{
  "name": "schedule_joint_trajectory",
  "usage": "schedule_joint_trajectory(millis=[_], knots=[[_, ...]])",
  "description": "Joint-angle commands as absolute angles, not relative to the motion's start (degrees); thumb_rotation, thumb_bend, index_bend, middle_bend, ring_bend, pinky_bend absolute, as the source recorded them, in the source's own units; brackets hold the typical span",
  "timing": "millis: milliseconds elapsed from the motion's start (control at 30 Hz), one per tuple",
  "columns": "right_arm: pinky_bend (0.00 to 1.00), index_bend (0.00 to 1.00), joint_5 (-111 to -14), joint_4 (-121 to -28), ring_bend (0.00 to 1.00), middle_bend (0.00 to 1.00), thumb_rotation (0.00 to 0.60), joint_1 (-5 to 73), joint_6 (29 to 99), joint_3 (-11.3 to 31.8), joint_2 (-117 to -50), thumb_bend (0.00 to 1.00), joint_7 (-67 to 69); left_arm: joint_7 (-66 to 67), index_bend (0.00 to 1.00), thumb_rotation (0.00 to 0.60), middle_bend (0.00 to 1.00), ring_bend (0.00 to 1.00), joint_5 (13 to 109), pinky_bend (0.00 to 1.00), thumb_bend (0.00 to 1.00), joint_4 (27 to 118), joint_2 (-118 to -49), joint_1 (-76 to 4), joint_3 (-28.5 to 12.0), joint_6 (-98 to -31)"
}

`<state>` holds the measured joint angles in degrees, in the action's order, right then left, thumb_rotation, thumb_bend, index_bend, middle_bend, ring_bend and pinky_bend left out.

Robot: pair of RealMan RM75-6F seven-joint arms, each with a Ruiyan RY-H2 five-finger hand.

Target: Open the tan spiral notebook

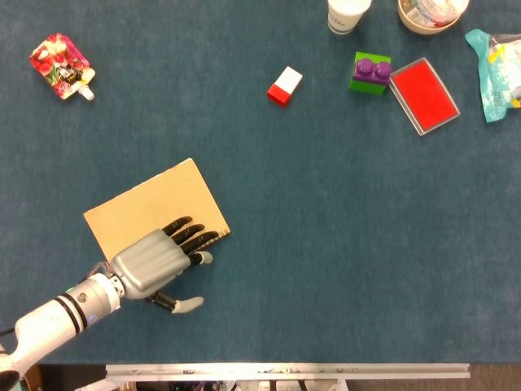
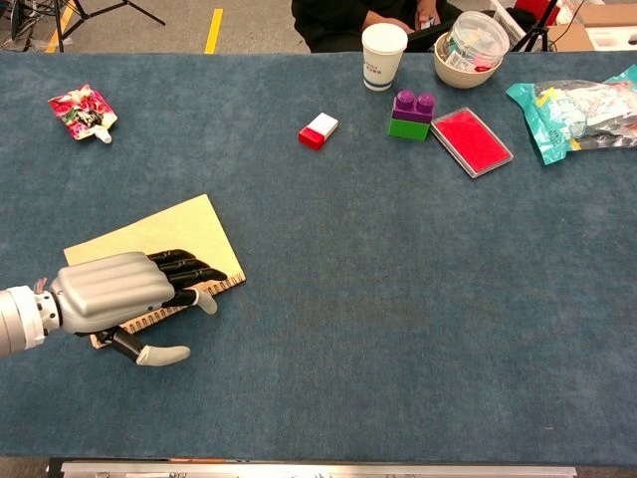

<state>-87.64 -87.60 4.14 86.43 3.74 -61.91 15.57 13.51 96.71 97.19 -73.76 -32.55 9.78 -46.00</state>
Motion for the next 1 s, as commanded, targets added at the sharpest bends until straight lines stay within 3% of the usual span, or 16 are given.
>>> schedule_joint_trajectory(millis=[33, 700, 1000], knots=[[0.29, 0.36, -87.59, -87.59, 0.23, 0.37, 0.6, 4.11, 86.43, 3.76, -61.88, 0.39, 15.57, 15.14, 0.21, 0.0, 0.0, 0.0, 95.75, 0.0, 0.26, 96.58, -74.79, -32.37, 9.42, -46.18], [0.29, 0.36, -87.54, -87.17, 0.23, 0.37, 0.6, 3.9, 86.47, 3.81, -61.97, 0.39, 16.15, 23.68, 0.2, 0.0, 0.0, 0.0, 90.31, 0.0, 0.26, 92.05, -77.51, -31.89, 6.94, -48.18], [0.29, 0.36, -87.46, -86.68, 0.23, 0.37, 0.6, 3.89, 86.3, 3.79, -62.29, 0.39, 16.5, 25.8, 0.17, 0.0, 0.0, 0.0, 83.95, 0.0, 0.26, 88.39, -78.92, -32.61, 3.83, -47.42]])
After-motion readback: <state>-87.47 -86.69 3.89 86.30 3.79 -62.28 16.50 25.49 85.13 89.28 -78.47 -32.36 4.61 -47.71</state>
